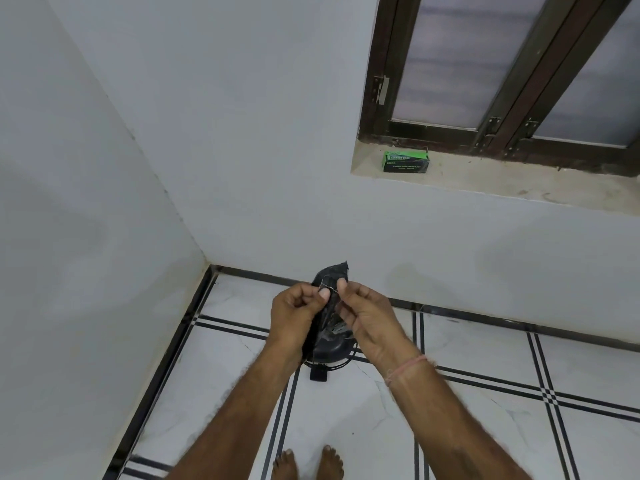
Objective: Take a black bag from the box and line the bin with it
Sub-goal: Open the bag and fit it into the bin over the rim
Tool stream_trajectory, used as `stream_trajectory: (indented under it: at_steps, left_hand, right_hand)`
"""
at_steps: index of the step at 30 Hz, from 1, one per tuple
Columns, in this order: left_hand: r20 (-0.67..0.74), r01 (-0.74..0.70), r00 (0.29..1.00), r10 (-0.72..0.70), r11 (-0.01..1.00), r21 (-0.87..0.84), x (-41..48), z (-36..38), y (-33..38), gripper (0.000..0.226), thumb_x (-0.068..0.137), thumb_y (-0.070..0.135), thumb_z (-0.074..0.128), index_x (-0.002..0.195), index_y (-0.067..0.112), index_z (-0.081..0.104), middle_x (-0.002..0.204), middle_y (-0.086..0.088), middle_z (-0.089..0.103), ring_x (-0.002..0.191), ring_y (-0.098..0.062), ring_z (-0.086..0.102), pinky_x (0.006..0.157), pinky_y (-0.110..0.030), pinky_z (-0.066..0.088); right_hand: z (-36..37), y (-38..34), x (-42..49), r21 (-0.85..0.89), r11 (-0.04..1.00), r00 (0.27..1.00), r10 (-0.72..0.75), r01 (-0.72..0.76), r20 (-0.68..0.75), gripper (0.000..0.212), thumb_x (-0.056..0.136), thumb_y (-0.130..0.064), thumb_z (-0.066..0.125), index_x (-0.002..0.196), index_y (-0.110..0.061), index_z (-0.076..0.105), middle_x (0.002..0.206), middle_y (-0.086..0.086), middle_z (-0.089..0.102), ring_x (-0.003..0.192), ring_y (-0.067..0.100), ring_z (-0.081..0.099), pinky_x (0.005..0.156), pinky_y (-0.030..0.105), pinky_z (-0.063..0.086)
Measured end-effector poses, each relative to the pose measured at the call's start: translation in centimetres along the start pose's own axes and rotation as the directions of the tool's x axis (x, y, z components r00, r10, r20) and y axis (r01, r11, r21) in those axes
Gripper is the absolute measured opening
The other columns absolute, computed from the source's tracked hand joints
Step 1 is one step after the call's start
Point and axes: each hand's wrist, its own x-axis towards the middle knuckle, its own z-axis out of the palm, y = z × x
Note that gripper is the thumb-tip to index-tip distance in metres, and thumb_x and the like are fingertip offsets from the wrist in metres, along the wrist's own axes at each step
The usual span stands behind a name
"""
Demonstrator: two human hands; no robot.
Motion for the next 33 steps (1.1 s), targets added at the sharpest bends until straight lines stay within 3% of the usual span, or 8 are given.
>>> stream_trajectory:
  at_steps: [3, 6, 10, 15, 22, 24, 28, 33]
  left_hand:
    - [-0.013, 0.068, 0.997, -0.070, 0.992, -0.110, -0.1, 0.1, 0.1, 0.023, 0.093, 0.016, 0.076, 0.092, -0.006, 0.071, 0.081, -0.019, 0.061, 0.076, -0.031, 0.058, 0.076, -0.040, 0.056]
    - [0.033, 0.157, 0.988, -0.153, 0.968, -0.195, -0.6, 0.2, 0.4, 0.023, 0.098, 0.021, 0.071, 0.094, -0.002, 0.072, 0.085, -0.021, 0.068, 0.067, -0.027, 0.064, 0.057, -0.030, 0.057]
    - [0.079, 0.223, 0.975, -0.209, 0.937, -0.268, -0.7, 0.1, 0.4, 0.023, 0.098, 0.024, 0.069, 0.095, 0.002, 0.075, 0.098, -0.027, 0.071, 0.085, -0.034, 0.065, 0.072, -0.036, 0.059]
    - [0.088, 0.259, 0.966, -0.244, 0.916, -0.305, -0.8, -0.2, 0.5, 0.024, 0.096, 0.026, 0.070, 0.096, 0.002, 0.076, 0.097, -0.026, 0.074, 0.077, -0.032, 0.070, 0.065, -0.035, 0.064]
    - [0.085, 0.186, 0.981, -0.172, 0.961, -0.203, -1.0, -0.1, 0.5, 0.031, 0.082, 0.024, 0.082, 0.098, -0.001, 0.072, 0.097, -0.027, 0.069, 0.082, -0.033, 0.068, 0.072, -0.039, 0.062]
    - [0.034, 0.164, 0.986, -0.160, 0.969, -0.185, -0.9, -0.2, 0.4, 0.024, 0.089, 0.024, 0.079, 0.093, 0.000, 0.074, 0.092, -0.029, 0.069, 0.075, -0.031, 0.068, 0.068, -0.038, 0.061]
    - [-0.052, 0.093, 0.994, -0.101, 0.987, -0.133, -0.8, 0.0, 0.2, 0.026, 0.100, 0.024, 0.068, 0.088, 0.003, 0.080, 0.097, -0.030, 0.076, 0.084, -0.035, 0.072, 0.086, -0.051, 0.061]
    - [-0.067, 0.064, 0.995, -0.072, 0.992, -0.112, -0.7, -0.1, 0.1, 0.024, 0.103, 0.014, 0.063, 0.094, -0.005, 0.073, 0.087, -0.026, 0.071, 0.083, -0.034, 0.064, 0.084, -0.046, 0.056]
  right_hand:
    - [-0.1, 0.5, -0.2, -0.066, 0.997, 0.999, 0.034, -0.034, -0.013, 0.013, 0.092, -0.009, 0.073, 0.080, -0.006, 0.071, 0.086, 0.010, 0.076, 0.072, 0.013, 0.073, 0.066, 0.020, 0.059]
    - [-0.4, 0.4, -0.2, -0.063, 0.992, 0.994, 0.107, -0.109, -0.036, 0.010, 0.091, -0.017, 0.076, 0.086, -0.009, 0.073, 0.084, 0.009, 0.074, 0.066, 0.013, 0.066, 0.059, 0.022, 0.056]
    - [-0.7, 0.5, 0.0, -0.006, 0.985, 0.984, 0.174, -0.174, -0.030, 0.012, 0.092, -0.023, 0.074, 0.092, -0.011, 0.071, 0.091, 0.008, 0.077, 0.079, 0.016, 0.072, 0.065, 0.026, 0.060]
    - [-0.5, 1.0, 0.1, 0.059, 0.978, 0.979, 0.201, -0.199, -0.028, 0.026, 0.092, -0.029, 0.073, 0.107, -0.007, 0.072, 0.095, 0.009, 0.077, 0.081, 0.017, 0.073, 0.065, 0.027, 0.062]
    - [-0.6, 0.9, -0.4, -0.016, 0.997, 0.996, 0.076, -0.075, 0.042, 0.048, 0.088, -0.035, 0.073, 0.114, 0.005, 0.072, 0.111, 0.021, 0.076, 0.097, 0.028, 0.073, 0.084, 0.037, 0.063]
    - [-0.4, 1.0, -0.8, -0.052, 0.997, 0.993, 0.068, -0.064, 0.094, 0.041, 0.090, -0.035, 0.074, 0.110, 0.000, 0.072, 0.108, 0.017, 0.077, 0.097, 0.024, 0.073, 0.089, 0.037, 0.060]
    - [0.2, 1.5, -1.5, -0.147, 0.989, 0.995, 0.042, -0.027, 0.094, 0.012, 0.091, -0.020, 0.076, 0.082, -0.015, 0.071, 0.094, 0.007, 0.075, 0.089, 0.018, 0.072, 0.083, 0.031, 0.059]
    - [-0.1, 1.4, -1.3, -0.115, 0.992, 0.998, 0.045, -0.050, -0.051, 0.004, 0.092, -0.013, 0.075, 0.093, -0.009, 0.073, 0.097, 0.011, 0.075, 0.088, 0.021, 0.072, 0.073, 0.029, 0.062]
